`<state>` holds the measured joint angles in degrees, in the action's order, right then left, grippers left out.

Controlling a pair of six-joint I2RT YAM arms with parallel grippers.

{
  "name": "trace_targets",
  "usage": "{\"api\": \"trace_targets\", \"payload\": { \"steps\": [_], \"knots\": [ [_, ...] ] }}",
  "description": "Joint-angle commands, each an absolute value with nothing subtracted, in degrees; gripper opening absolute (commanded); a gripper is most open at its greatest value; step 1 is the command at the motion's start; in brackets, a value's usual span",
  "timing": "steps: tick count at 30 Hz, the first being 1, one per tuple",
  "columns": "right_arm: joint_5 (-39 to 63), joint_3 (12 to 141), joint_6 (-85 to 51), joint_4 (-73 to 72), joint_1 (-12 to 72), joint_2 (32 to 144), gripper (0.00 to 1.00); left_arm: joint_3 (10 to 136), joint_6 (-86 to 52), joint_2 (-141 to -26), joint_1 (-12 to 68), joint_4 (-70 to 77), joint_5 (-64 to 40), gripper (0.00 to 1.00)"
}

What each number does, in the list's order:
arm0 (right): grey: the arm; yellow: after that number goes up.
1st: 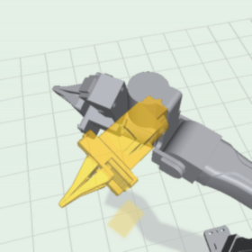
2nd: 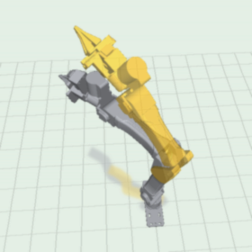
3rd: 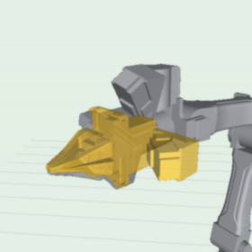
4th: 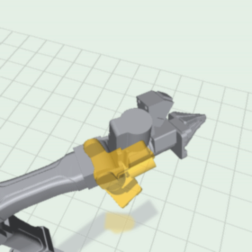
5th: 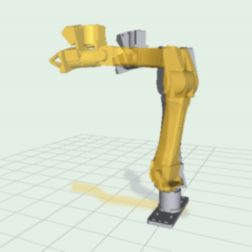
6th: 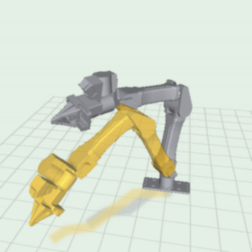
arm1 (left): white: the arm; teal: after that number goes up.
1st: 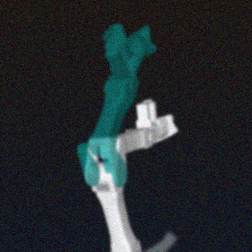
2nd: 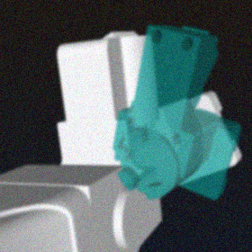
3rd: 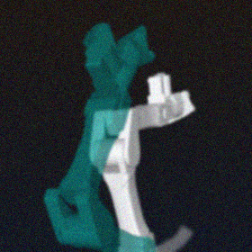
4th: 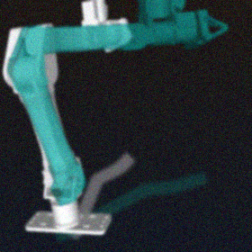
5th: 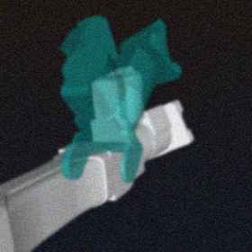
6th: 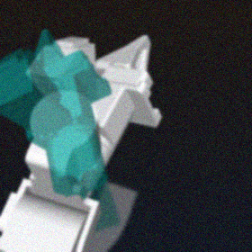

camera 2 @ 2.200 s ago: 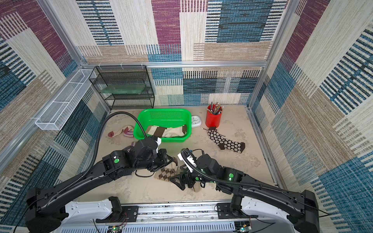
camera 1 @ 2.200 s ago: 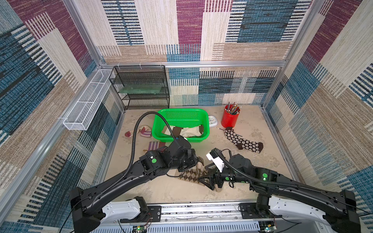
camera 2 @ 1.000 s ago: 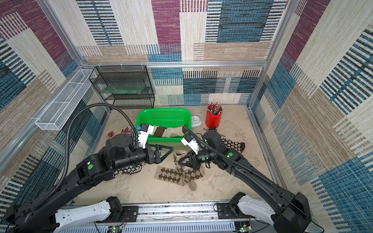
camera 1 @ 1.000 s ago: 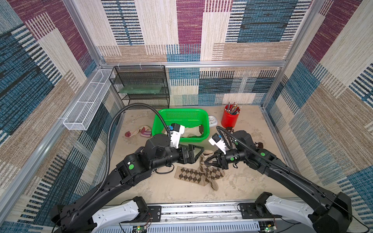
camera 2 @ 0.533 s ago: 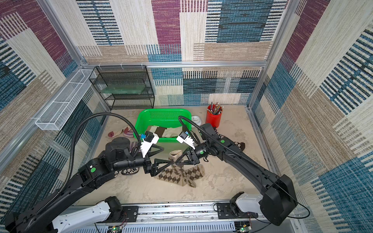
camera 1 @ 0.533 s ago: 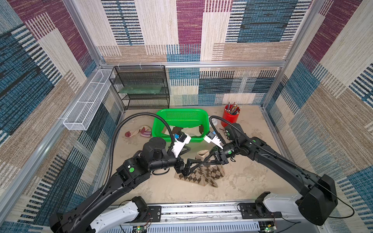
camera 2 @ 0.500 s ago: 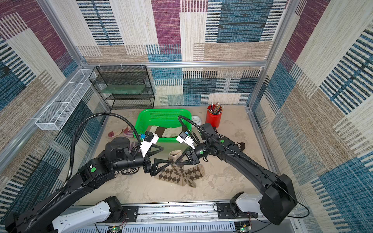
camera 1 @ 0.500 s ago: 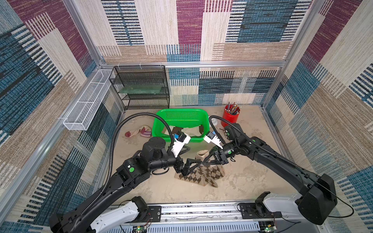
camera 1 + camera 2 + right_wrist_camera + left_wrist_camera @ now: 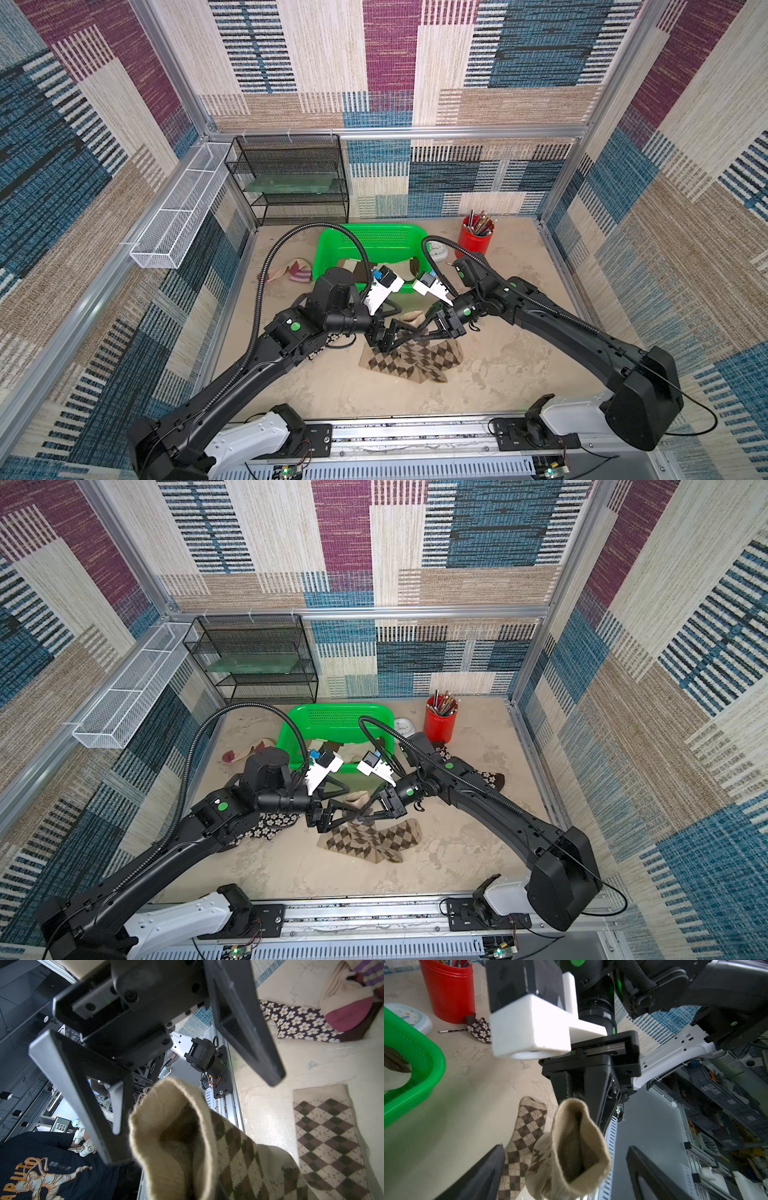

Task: Place the socks together as a pair
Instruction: Flatten out the sock.

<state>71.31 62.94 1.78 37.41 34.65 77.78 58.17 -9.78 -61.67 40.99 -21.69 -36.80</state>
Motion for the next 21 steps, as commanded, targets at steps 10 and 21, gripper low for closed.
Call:
{"api": "trace_targets", "payload": {
  "steps": [10, 21],
  "knots": [
    [68.67, 62.7, 3.52, 37.09, 34.46, 77.87, 0.17, 61.64, -8.73, -66.38, 40.87, -21.49, -39.16, 0.16],
    [59.48, 62.8, 0.07, 35.94, 32.59, 76.98, 0.72, 67.12, -14.15, -70.24, 40.53, -29.66, -36.25, 0.0]
  ]
}}
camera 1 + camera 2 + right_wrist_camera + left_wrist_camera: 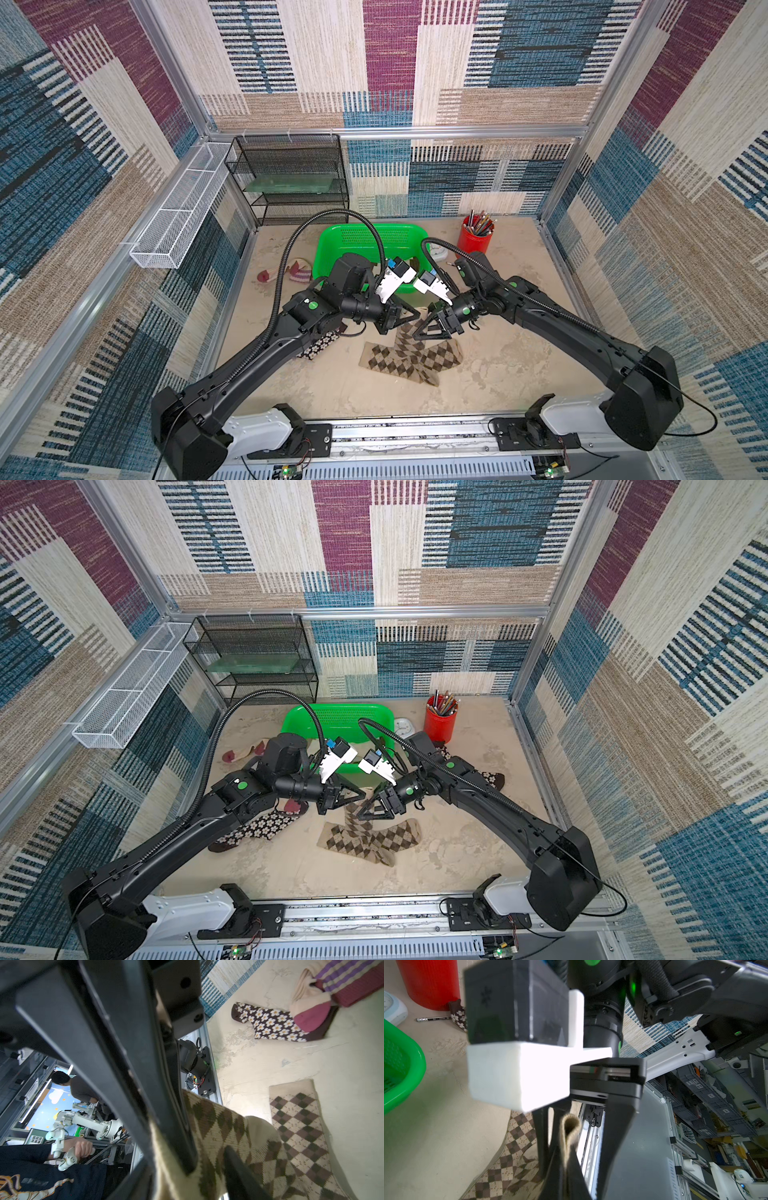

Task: Place the socks together as a pair
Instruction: Flatten out the sock.

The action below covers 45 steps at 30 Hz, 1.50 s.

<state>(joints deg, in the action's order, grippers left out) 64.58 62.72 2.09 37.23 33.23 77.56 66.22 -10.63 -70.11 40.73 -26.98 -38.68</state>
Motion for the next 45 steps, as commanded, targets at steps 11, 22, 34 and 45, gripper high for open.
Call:
{"api": "trace_targets", "payload": {
  "steps": [11, 22, 34, 45],
  "knots": [
    [42.46, 55.12, -8.87, 32.22, 27.24, 70.41, 0.85, 57.77, -46.74, -56.43, 36.09, -33.0, -7.44, 0.0],
    [37.72, 46.8, -12.48, 29.92, 36.0, 67.44, 0.88, 51.13, -62.15, -50.26, 29.19, -36.34, 0.76, 0.0],
    [27.49, 43.85, -15.58, 27.07, 45.62, 68.07, 0.83, 56.27, -64.56, -52.83, 28.94, -38.61, 2.92, 0.0],
    [14.05, 46.57, -21.46, 22.08, 47.2, 81.25, 0.81, 55.88, -64.58, -52.48, 27.25, -39.81, 6.3, 0.0]
  ]
}}
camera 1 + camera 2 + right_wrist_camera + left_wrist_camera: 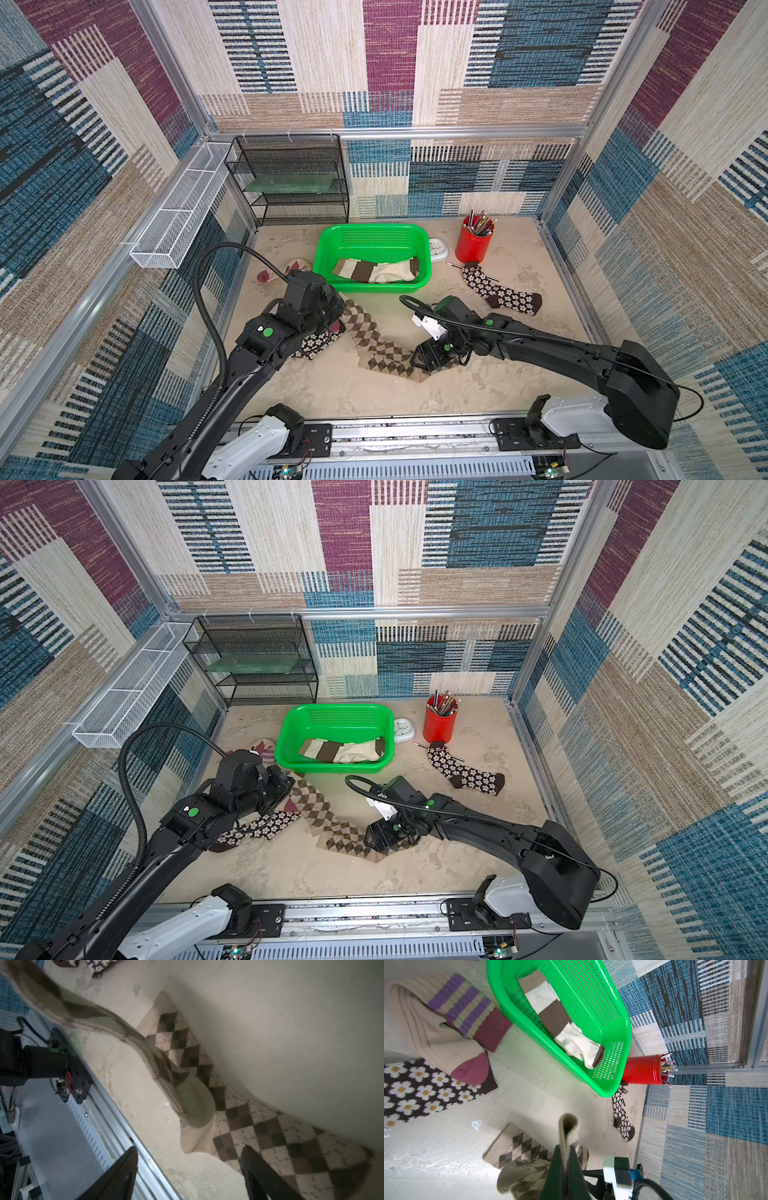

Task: Place the socks together as a pair
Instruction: Flatten out the sock.

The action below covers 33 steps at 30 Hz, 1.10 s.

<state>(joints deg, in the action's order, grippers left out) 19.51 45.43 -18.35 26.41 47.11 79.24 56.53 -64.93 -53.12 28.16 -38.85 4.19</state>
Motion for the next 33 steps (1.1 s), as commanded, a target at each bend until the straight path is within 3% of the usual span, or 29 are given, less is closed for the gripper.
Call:
{"api": "trace_targets", "payload": {
  "steps": [1, 6, 16, 23, 33],
  "knots": [
    [12.71, 47.14, -22.12, 21.72, 47.05, 82.82, 0.8, 55.51, -64.6, -52.43, 26.54, -39.34, 5.46, 0.0],
    [8.16, 52.07, -25.44, 20.48, 46.54, 90.87, 0.77, 55.37, -63.48, -52.96, 25.54, -39.84, 5.05, 0.0],
    [12.79, 48.37, -27.07, 15.22, 47.55, 87.37, 0.77, 52.51, -61.61, -50.27, 23.29, -42.19, 5.28, 0.0],
    [14.72, 53.22, -27.41, 13.91, 49.59, 93.05, 0.75, 50.63, -60.84, -48.92, 23.2, -41.67, 4.89, 0.0],
    [12.22, 57.17, -27.73, 14.29, 51.74, 99.81, 0.62, 47.6, -61.08, -45.64, 23.2, -42.2, 4.3, 0.0]
  ]
}}
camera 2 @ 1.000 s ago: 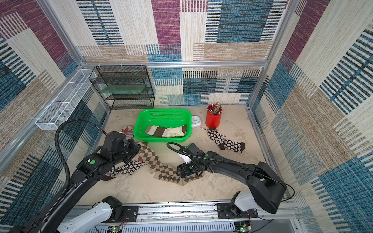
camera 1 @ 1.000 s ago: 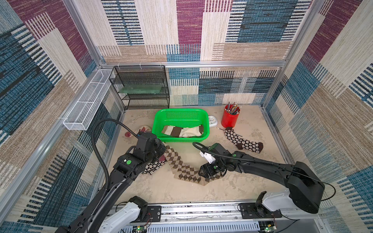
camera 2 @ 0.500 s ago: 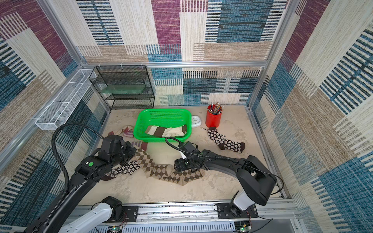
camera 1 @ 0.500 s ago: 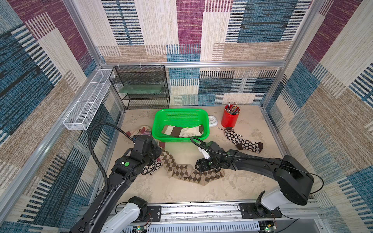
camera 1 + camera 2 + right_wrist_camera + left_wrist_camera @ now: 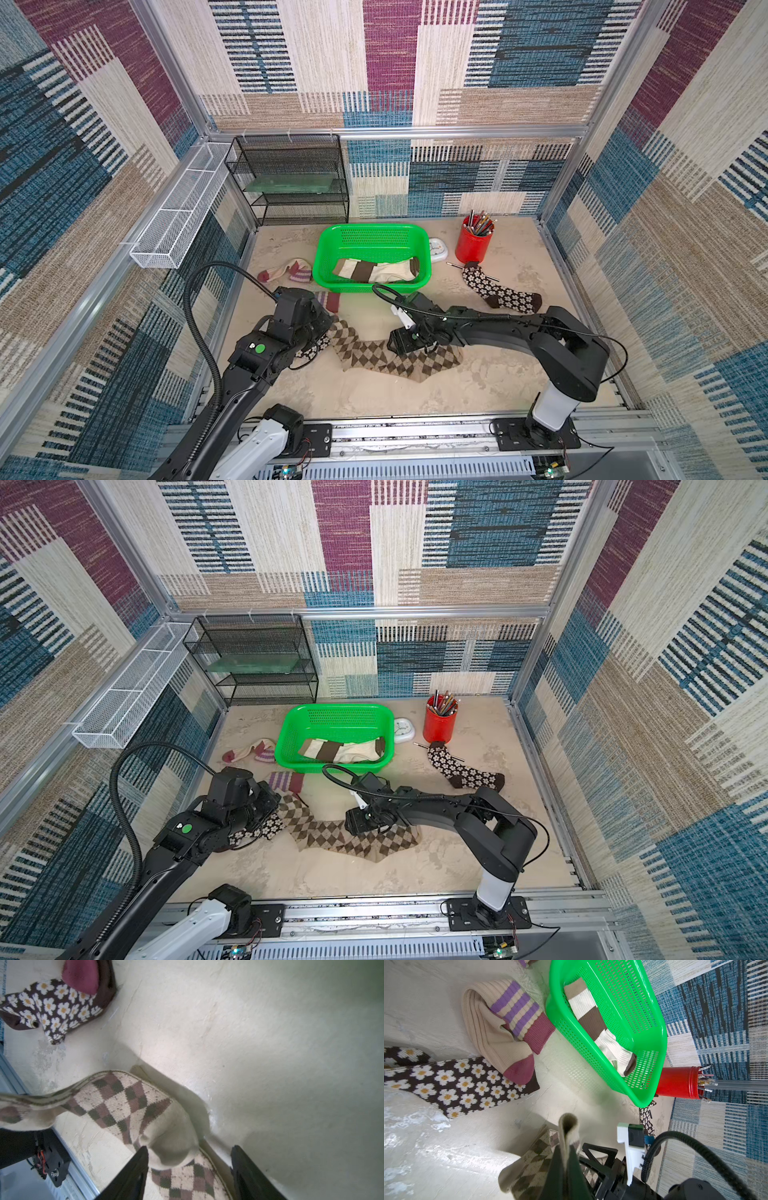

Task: Place the socks together as a pair
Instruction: Flatten out the sock.

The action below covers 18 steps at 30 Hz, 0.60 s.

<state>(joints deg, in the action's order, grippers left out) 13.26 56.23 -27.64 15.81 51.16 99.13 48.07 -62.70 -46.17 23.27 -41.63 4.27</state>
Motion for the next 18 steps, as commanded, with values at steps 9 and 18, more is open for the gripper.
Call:
{"api": "trace_targets", "payload": {
  "steps": [9, 18],
  "knots": [
    [12.35, 60.63, -25.97, 15.63, 53.74, 102.99, 0.25, 46.28, -61.08, -44.08, 23.14, -42.45, 3.76, 0.0],
    [10.15, 62.72, -25.14, 18.88, 54.47, 98.1, 0.01, 47.06, -60.3, -43.45, 23.18, -42.41, 2.59, 0.0]
  ]
}}
